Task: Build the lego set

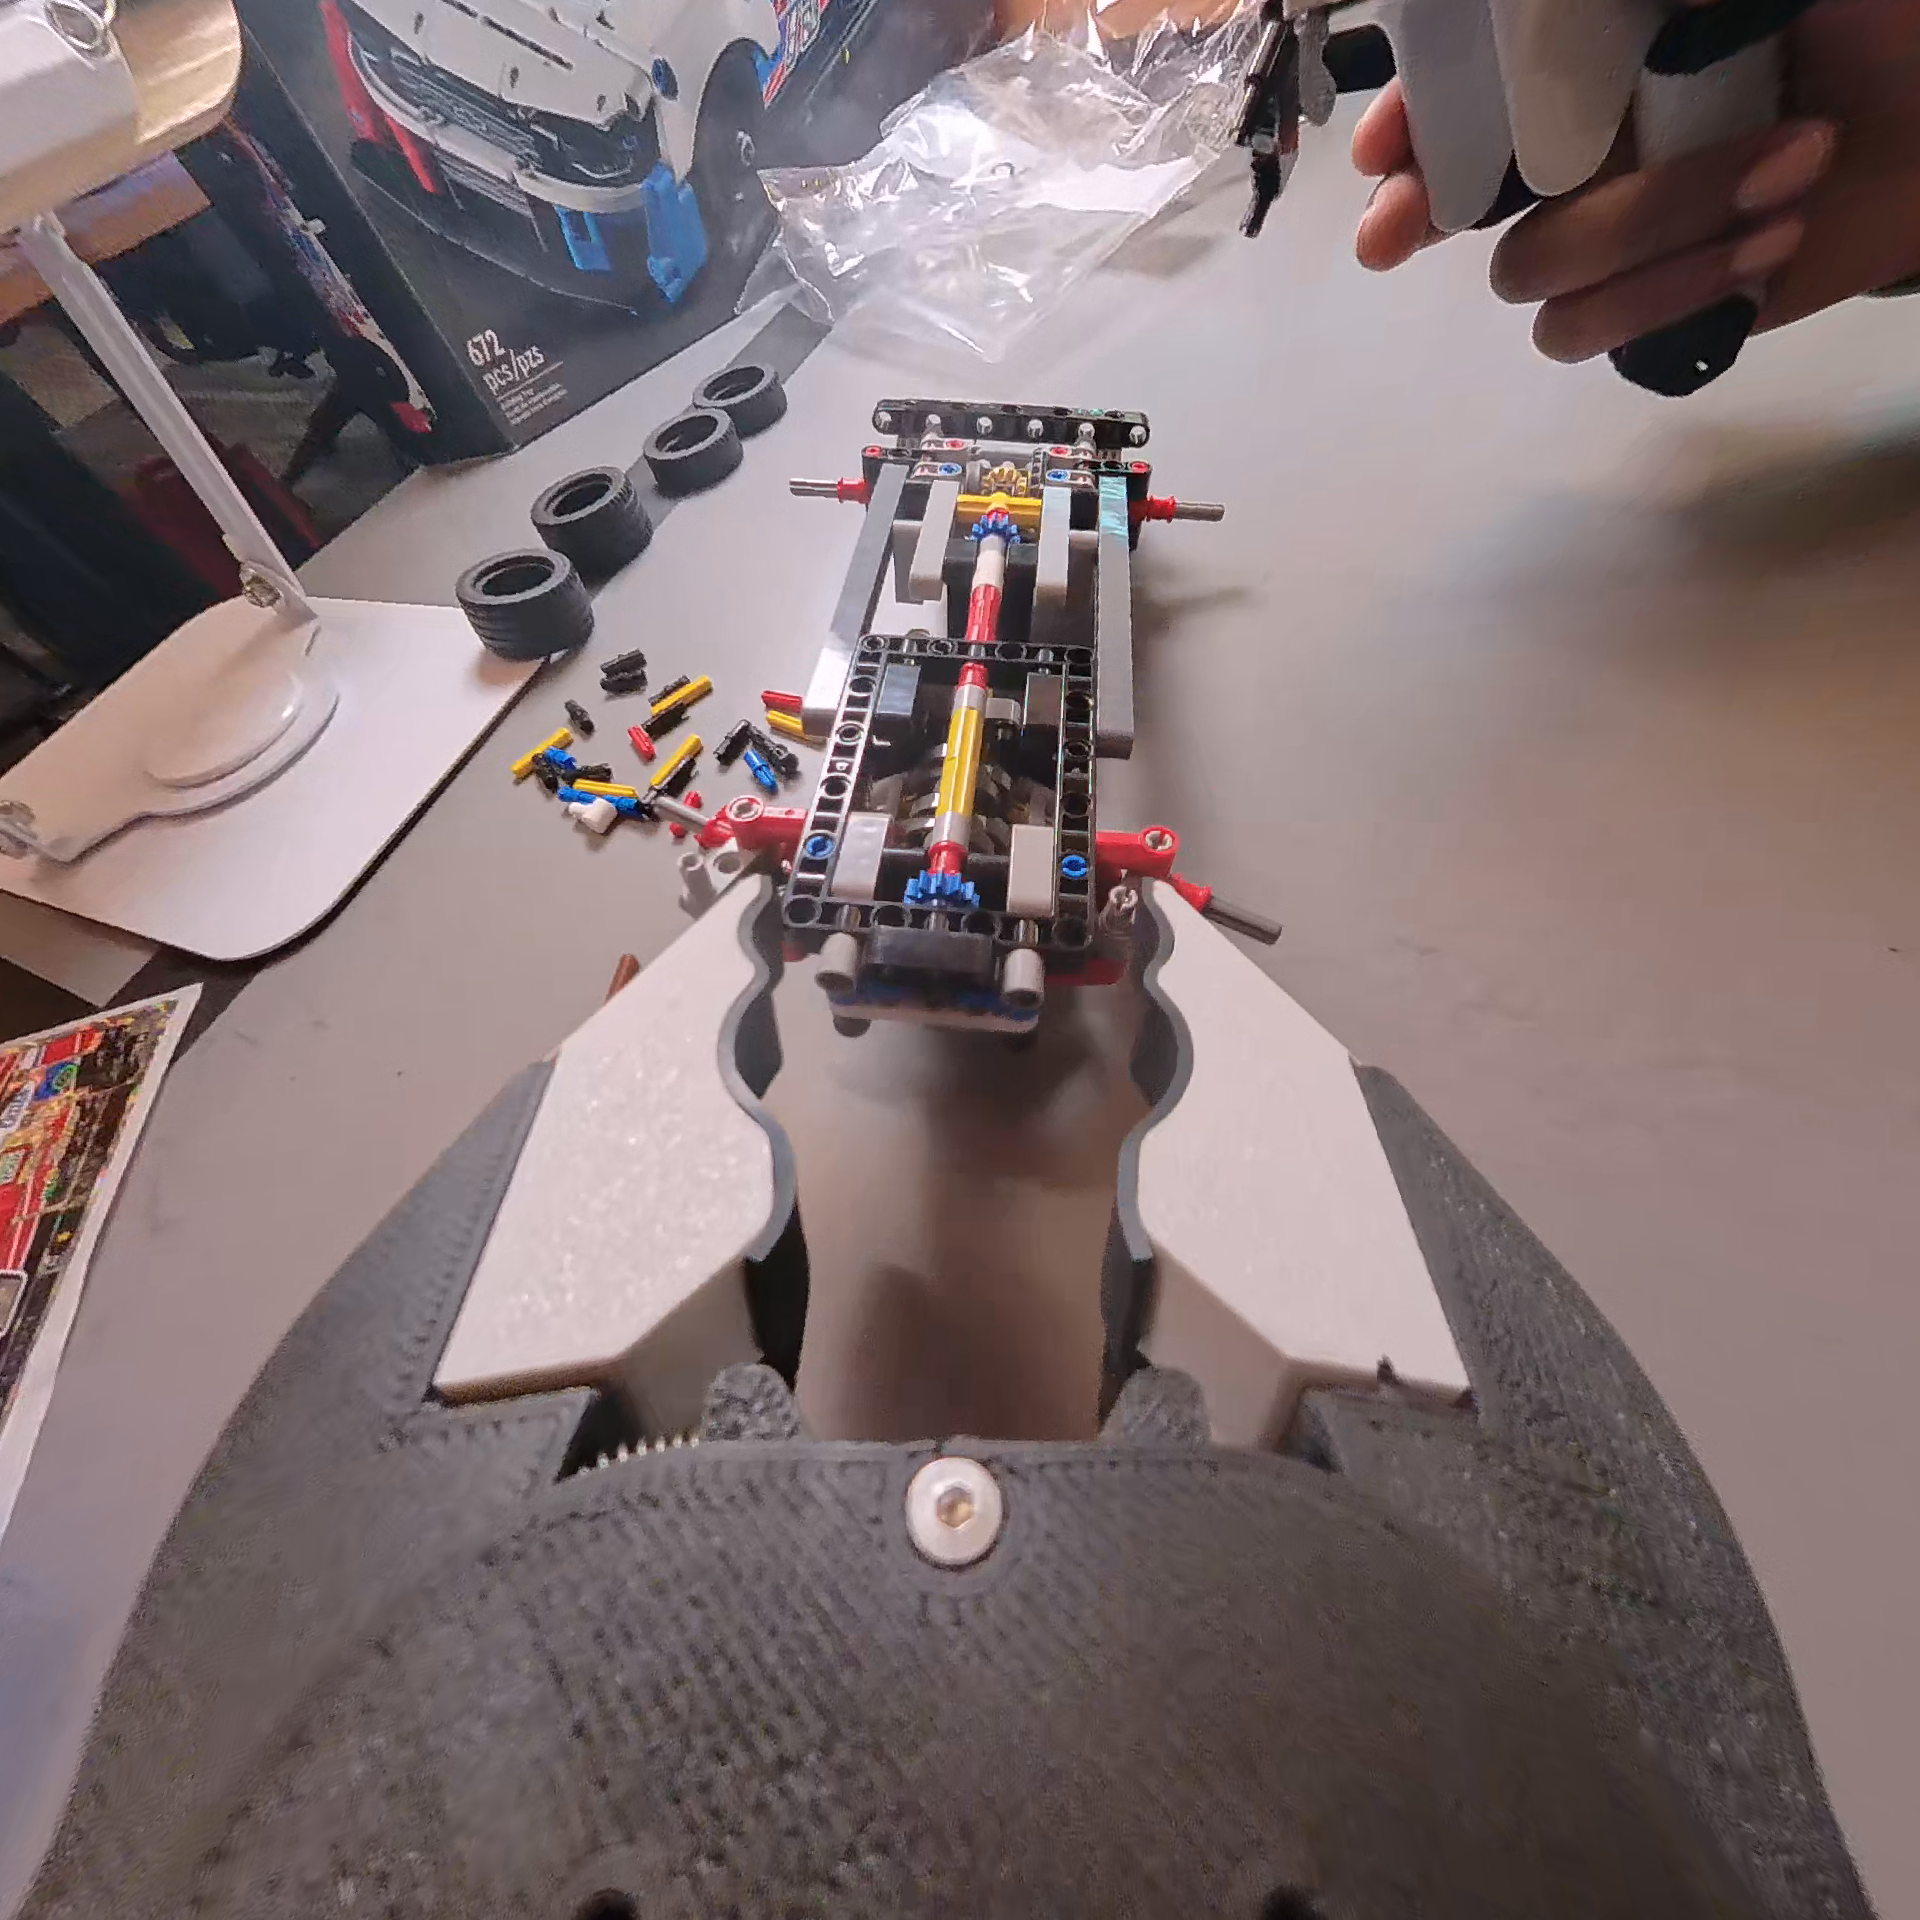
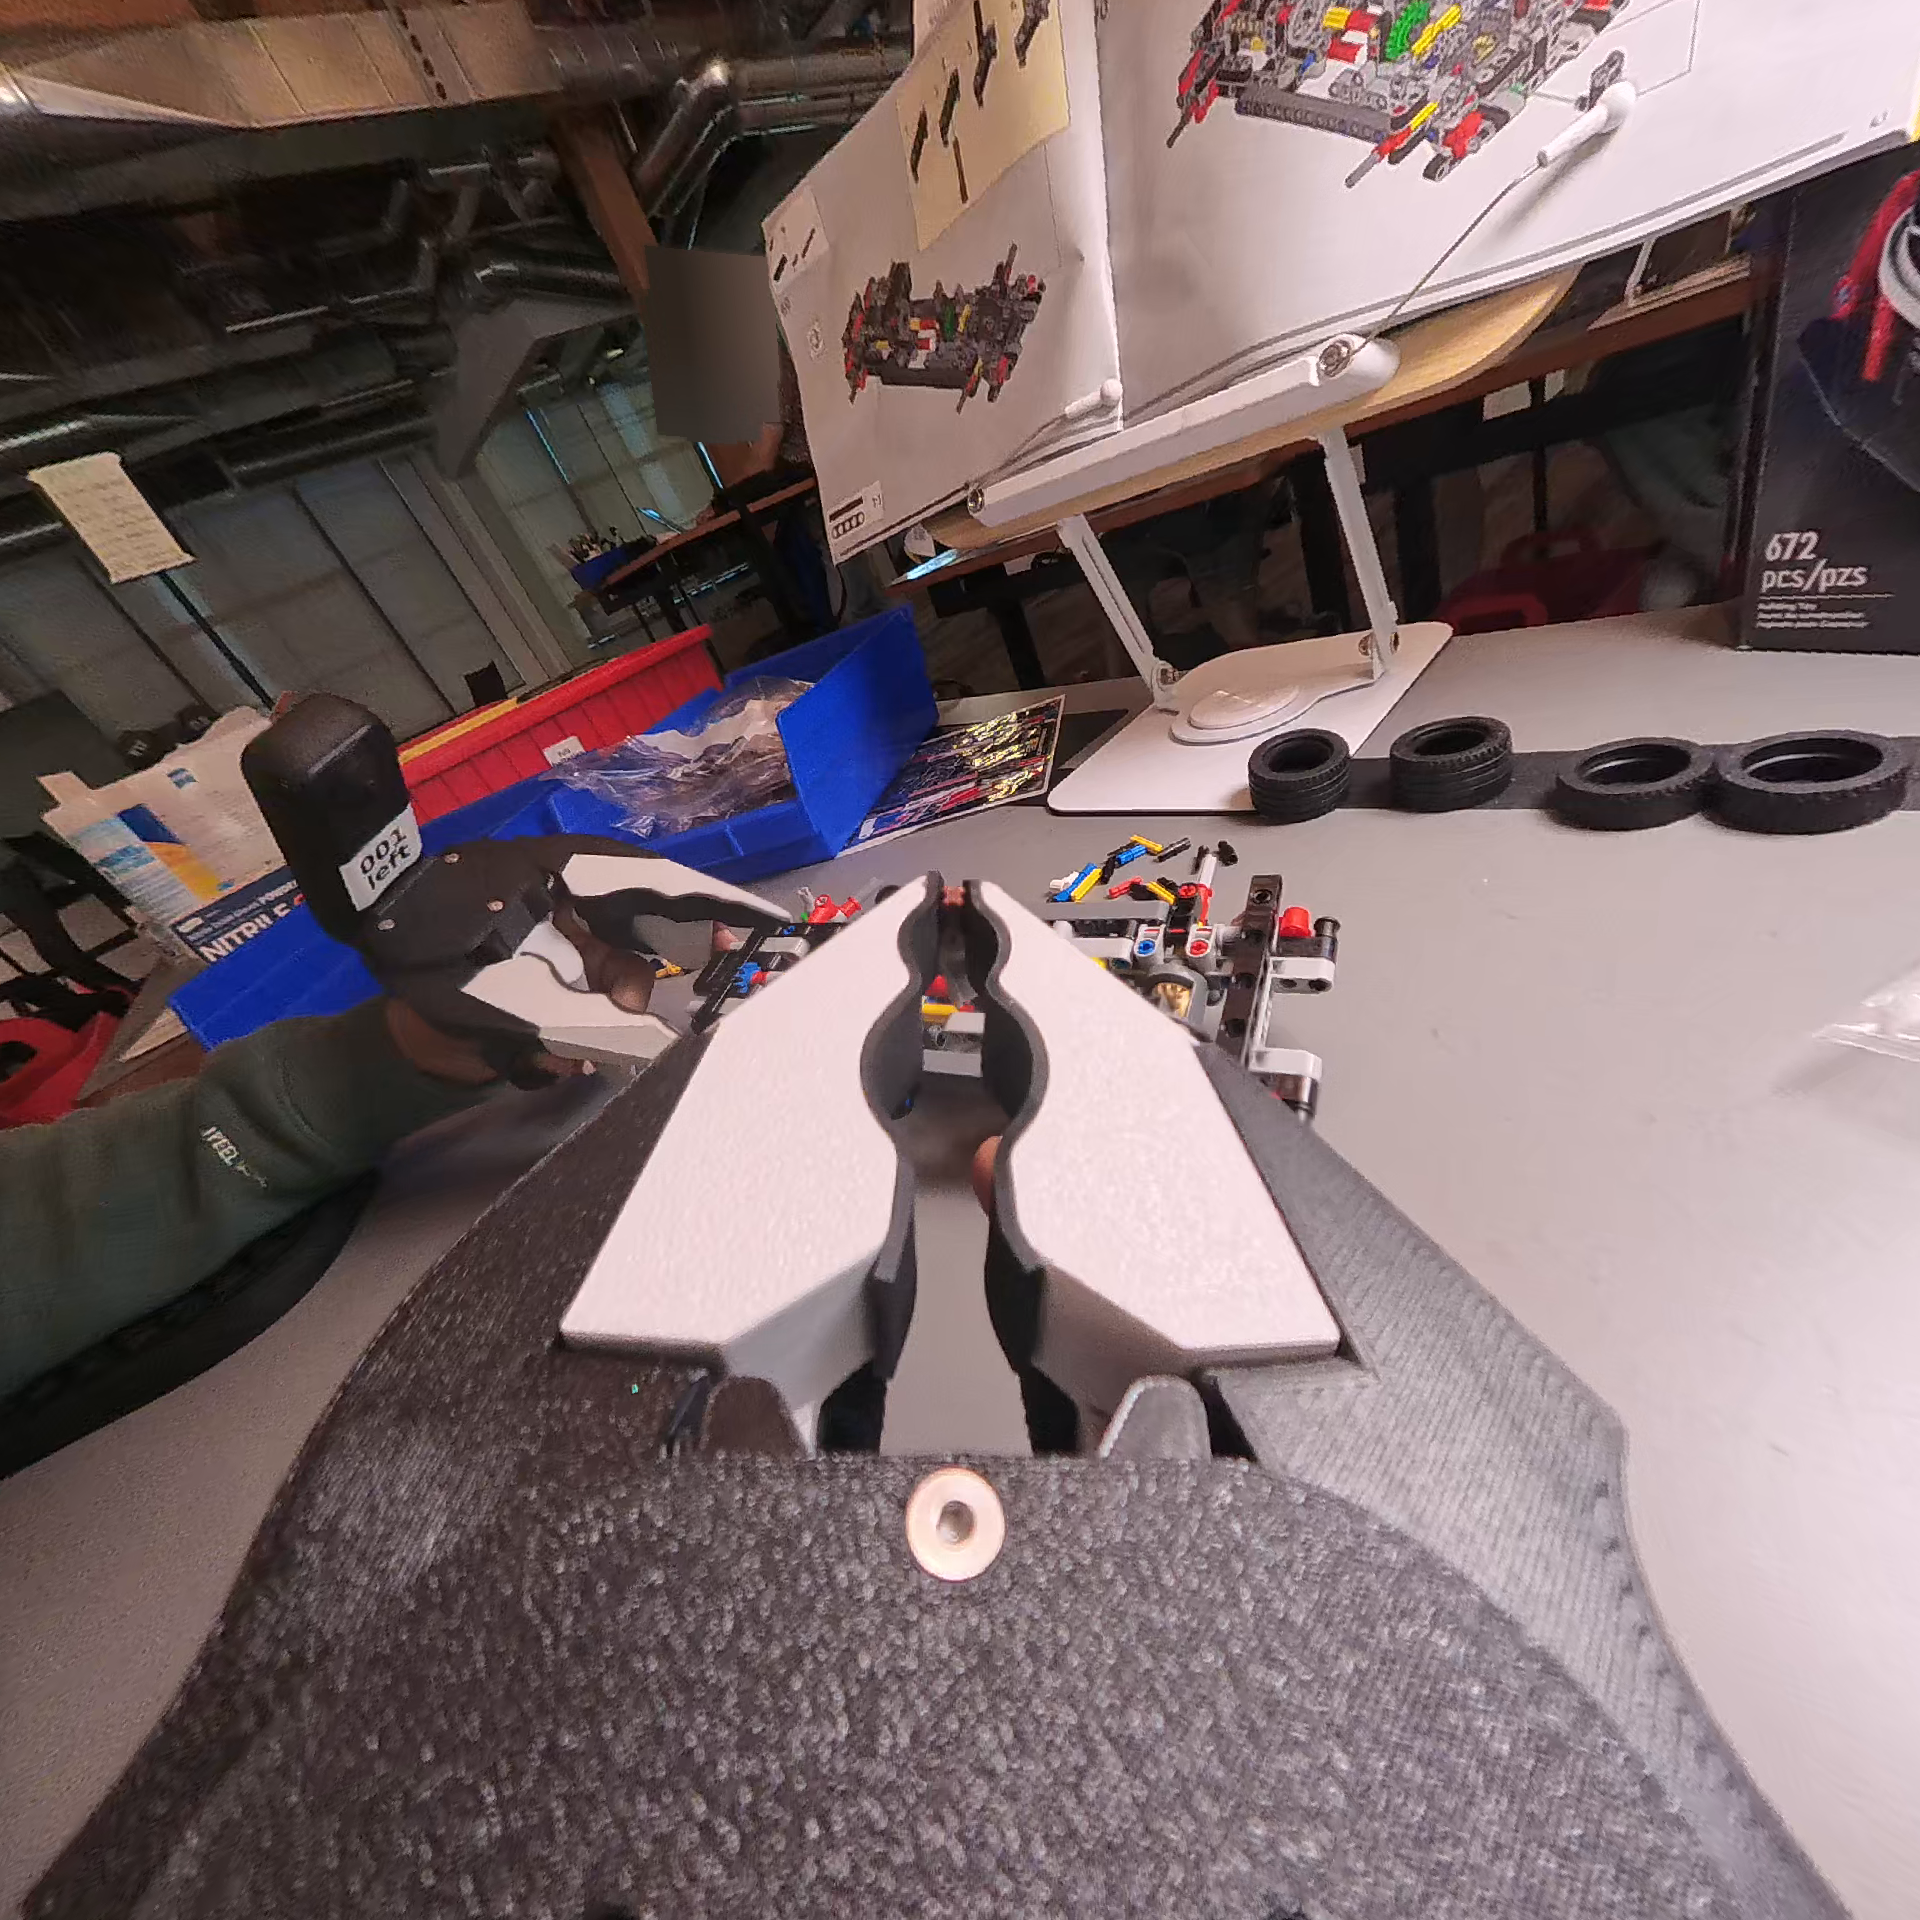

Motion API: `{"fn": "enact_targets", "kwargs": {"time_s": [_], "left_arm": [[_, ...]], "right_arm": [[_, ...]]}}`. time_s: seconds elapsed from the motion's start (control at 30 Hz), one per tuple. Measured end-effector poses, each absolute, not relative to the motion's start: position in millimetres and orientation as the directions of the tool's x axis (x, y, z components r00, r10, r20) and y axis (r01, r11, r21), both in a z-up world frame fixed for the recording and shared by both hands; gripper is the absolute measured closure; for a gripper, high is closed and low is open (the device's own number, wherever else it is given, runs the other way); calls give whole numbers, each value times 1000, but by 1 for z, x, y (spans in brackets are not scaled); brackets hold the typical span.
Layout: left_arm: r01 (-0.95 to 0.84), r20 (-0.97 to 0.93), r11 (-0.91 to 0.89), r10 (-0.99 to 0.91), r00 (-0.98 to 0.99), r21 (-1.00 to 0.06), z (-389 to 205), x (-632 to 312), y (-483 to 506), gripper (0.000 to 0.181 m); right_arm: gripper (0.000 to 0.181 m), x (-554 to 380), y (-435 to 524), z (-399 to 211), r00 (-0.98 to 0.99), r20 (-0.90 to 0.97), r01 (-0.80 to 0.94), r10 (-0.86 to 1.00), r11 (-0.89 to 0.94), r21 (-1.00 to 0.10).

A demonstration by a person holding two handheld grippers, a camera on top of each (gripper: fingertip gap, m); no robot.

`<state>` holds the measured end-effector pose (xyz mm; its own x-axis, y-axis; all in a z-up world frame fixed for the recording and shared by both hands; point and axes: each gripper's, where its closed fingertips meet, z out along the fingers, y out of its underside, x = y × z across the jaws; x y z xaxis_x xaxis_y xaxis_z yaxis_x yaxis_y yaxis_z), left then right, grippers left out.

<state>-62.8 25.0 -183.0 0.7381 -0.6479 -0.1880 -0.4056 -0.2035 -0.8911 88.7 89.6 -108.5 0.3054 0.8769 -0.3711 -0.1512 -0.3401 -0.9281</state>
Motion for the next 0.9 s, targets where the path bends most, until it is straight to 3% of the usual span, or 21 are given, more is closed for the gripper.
{"fn": "enact_targets", "kwargs": {"time_s": [0.9], "left_arm": [[-455, -119, -191, -813, 570, -870, -181, -84, -23, 116]], "right_arm": [[181, 89, 88, -108, 297, -365, -149, 882, -335, -930]]}}
